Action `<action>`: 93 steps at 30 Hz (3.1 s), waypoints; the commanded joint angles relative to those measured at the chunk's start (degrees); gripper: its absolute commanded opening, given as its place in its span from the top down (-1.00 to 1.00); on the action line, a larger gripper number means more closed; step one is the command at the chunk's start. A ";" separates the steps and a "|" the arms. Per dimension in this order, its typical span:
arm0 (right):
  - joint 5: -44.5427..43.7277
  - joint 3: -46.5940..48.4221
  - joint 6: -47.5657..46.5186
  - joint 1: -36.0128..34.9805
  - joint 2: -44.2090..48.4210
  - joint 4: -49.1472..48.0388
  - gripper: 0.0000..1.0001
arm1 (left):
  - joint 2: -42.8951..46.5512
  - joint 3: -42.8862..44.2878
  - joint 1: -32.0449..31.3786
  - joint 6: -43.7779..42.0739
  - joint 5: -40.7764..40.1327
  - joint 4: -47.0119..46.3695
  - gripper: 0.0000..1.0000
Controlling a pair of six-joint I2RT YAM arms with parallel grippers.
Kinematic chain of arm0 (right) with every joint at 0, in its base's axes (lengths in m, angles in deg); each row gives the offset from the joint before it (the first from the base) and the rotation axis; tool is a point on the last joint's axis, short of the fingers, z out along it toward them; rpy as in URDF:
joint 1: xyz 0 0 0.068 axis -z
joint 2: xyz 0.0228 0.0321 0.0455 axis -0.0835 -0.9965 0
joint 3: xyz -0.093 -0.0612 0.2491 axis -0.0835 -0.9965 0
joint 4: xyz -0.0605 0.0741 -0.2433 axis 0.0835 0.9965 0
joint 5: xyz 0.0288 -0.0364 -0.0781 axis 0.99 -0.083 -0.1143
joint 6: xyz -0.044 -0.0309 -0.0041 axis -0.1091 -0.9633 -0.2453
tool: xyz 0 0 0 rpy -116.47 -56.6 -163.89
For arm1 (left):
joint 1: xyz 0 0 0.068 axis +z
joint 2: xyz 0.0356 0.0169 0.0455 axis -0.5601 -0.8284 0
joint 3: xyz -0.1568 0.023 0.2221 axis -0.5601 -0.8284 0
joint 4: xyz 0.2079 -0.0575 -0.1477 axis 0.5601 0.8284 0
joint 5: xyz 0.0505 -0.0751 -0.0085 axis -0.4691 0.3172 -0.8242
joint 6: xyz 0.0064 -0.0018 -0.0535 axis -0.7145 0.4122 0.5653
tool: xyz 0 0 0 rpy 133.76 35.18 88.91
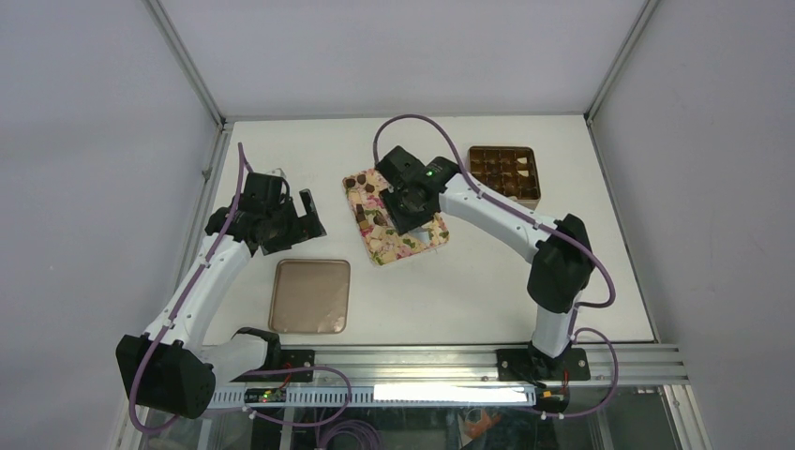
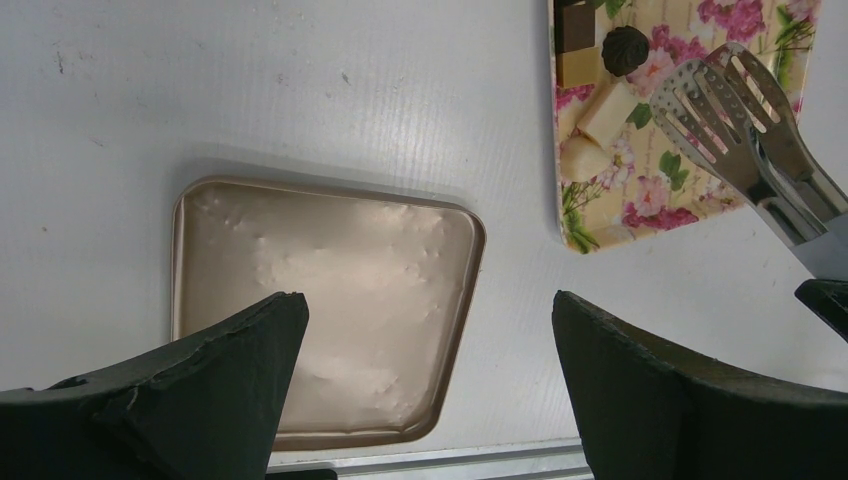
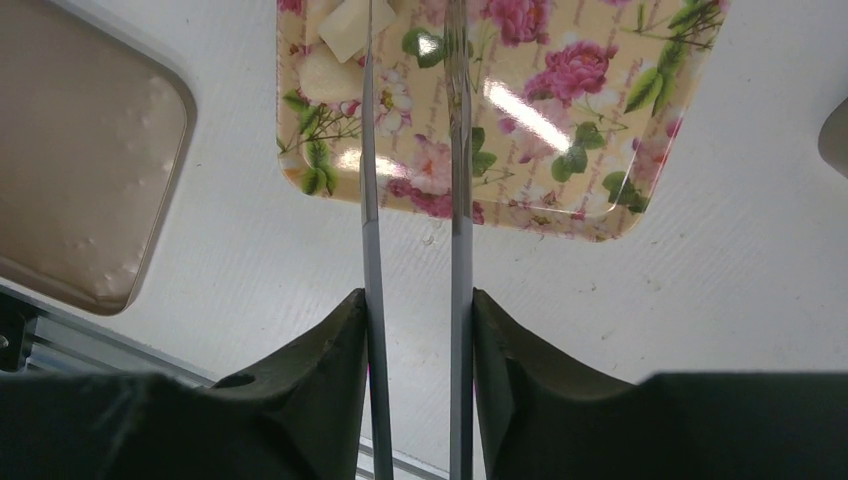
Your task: Pack the chocolate
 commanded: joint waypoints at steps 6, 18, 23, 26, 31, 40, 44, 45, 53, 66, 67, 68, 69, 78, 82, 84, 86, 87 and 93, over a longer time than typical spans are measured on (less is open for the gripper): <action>-0.42 3.88 0.36 -1.42 -1.64 -1.93 0.13 | 1.66 0.69 0.84 0.41 -0.09 -1.63 -0.98; -6.05 7.27 1.57 -1.64 -6.18 -1.15 0.13 | 2.08 0.31 0.93 0.22 -0.03 -1.54 -0.98; -8.94 9.20 1.29 -1.88 -8.70 1.15 0.14 | 1.92 0.30 1.02 0.05 -0.09 -1.54 -0.98; -8.88 9.15 1.15 -2.12 -9.18 1.29 0.14 | 1.98 0.31 1.02 -0.04 -0.04 -1.54 -0.98; -8.37 9.28 0.35 -2.57 -9.53 1.61 0.15 | 2.21 0.08 1.11 -0.04 -0.03 -1.59 -0.98; -8.51 10.15 -0.62 -3.11 -10.99 2.23 0.14 | 1.99 0.26 1.11 0.14 -0.03 -1.56 -0.98; -9.22 10.53 -0.80 -3.11 -11.82 2.10 0.14 | 2.09 0.25 1.11 0.14 -0.03 -1.56 -0.98; -9.20 10.63 -0.84 -3.11 -12.06 2.10 0.14 | 2.15 0.26 1.11 0.14 -0.03 -1.57 -0.98; -10.15 10.26 -0.74 -3.10 -11.86 1.92 0.49 | 2.14 0.30 1.19 -0.04 -0.04 -1.54 -0.98; -12.42 10.66 -0.41 -1.66 -5.04 3.02 0.81 | 2.01 0.30 1.20 -0.48 -0.05 -1.54 -0.98; -12.47 10.63 -0.53 -1.35 -4.29 3.24 0.81 | 2.05 0.32 1.20 -0.53 -0.03 -1.54 -0.98; -12.55 10.62 -0.62 -1.09 -3.78 3.38 0.81 | 1.97 0.40 1.20 -0.56 -0.03 -1.62 -0.98; -12.56 10.52 -0.79 -0.81 -3.30 3.49 0.81 | 1.93 0.46 1.20 -0.61 -0.03 -1.64 -0.98; -13.63 7.93 -0.98 2.60 1.12 3.27 0.82 | 1.87 0.41 1.28 -0.48 -0.03 -1.54 -0.98; -13.99 5.95 -1.25 5.91 4.05 2.58 0.82 | 1.50 0.74 1.28 -0.57 -0.03 -1.55 -0.98; -13.90 4.87 -1.49 8.14 5.43 2.22 0.82 | 1.18 1.02 1.28 -0.59 -0.03 -1.59 -0.98; -13.58 3.35 -1.64 11.35 6.69 1.62 0.81 | 0.77 1.49 1.28 -0.57 -0.03 -1.55 -0.98; -13.09 2.85 -1.76 12.90 7.26 1.35 0.81 | 0.56 1.76 1.28 -0.57 -0.03 -1.54 -0.98; -9.19 1.01 -1.85 22.76 7.88 -0.19 0.80 | -0.91 2.19 1.28 -0.57 -1.41 -1.80 -0.98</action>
